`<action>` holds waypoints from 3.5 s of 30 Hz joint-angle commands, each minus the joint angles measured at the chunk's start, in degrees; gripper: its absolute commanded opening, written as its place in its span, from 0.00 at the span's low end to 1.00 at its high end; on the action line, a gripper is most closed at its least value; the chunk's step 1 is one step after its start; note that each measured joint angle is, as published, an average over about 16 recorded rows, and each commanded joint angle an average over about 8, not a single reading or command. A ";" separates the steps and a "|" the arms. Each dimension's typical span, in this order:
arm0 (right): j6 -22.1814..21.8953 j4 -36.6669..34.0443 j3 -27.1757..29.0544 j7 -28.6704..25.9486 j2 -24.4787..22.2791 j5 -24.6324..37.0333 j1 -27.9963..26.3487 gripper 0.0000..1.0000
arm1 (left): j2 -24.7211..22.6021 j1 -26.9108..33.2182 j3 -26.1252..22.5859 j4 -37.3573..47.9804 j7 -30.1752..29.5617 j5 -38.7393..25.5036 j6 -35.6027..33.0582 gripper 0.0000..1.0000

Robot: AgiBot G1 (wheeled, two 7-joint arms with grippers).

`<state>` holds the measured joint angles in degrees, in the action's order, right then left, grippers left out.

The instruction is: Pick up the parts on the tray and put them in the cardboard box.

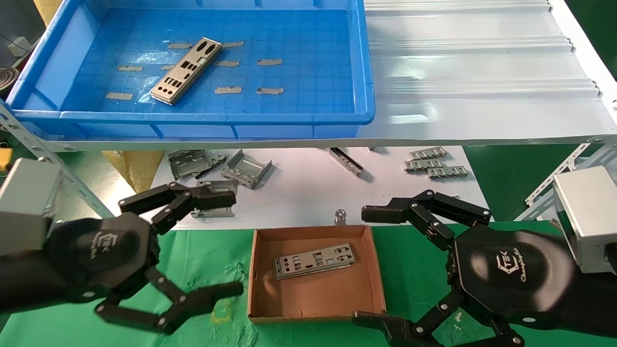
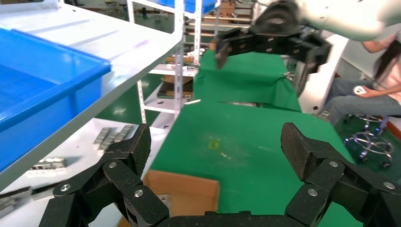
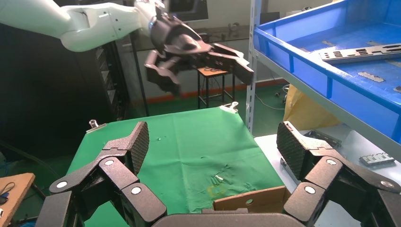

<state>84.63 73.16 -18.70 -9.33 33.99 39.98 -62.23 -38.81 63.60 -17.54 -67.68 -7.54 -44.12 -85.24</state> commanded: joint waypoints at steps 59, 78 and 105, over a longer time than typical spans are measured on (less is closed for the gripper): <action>-0.02 -0.01 0.00 0.01 -0.01 -0.02 0.01 1.00 | 3.76 -2.03 1.50 -5.81 -3.15 2.22 -0.43 1.00; -0.02 -0.01 -0.01 0.01 -0.01 -0.02 0.01 1.00 | 3.72 -2.00 1.49 -5.75 -3.13 2.22 -0.42 1.00; -0.03 -0.01 -0.01 0.01 -0.01 -0.02 0.01 1.00 | 3.72 -2.00 1.48 -5.75 -3.13 2.22 -0.42 1.00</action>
<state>84.61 73.14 -18.70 -9.32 33.98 39.96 -62.22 -35.09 61.60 -16.05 -73.43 -10.68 -41.90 -85.66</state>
